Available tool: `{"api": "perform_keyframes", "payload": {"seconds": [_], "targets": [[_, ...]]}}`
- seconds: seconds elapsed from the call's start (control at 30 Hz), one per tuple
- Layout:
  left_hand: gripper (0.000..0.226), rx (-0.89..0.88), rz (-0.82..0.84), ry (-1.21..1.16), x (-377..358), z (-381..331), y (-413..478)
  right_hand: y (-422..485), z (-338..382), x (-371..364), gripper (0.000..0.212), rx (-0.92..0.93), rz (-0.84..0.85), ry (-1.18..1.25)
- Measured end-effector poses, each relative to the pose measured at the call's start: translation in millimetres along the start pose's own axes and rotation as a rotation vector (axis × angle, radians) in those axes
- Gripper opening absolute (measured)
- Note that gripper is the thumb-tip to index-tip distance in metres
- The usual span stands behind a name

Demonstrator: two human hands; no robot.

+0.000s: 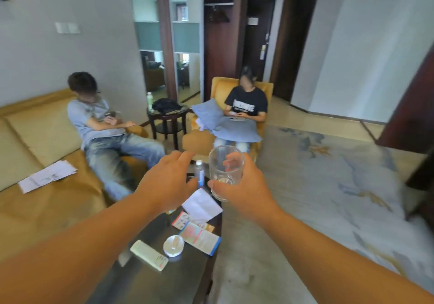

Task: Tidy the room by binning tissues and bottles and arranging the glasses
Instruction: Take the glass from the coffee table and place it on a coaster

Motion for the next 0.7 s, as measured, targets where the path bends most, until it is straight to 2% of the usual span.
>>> {"api": "perform_keyframes", "payload": {"seconds": [0.17, 0.3, 0.43, 0.7], "targets": [[0.053, -0.124, 0.038, -0.078, -38.9, -105.9, 24.1, -4.5, -30.6, 108.4, 0.057, -0.030, -0.090, -0.055], [0.060, -0.209, 0.068, -0.102, -68.0, -189.2, 42.0, -10.4, -49.3, 195.0, 0.051, -0.037, -0.165, -0.089], [0.064, -0.292, 0.080, -0.147, -91.4, -268.9, 61.8, -17.7, -70.4, 276.4, 0.056, -0.073, -0.261, -0.167], [0.064, -0.500, 0.175, -0.203, -145.4, -410.0, 80.7, -33.0, -110.1, 406.6, 0.055, -0.169, -0.460, -0.203]]}}
Point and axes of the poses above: each hand's wrist, its own y-axis towards the middle knuckle, its own x-axis out of the back of the hand, z = x × y, the point moved 4 cm from there along y, towards the middle knuckle, and after that the axes turned 6 degrees about -z, right-handed, at the moved point
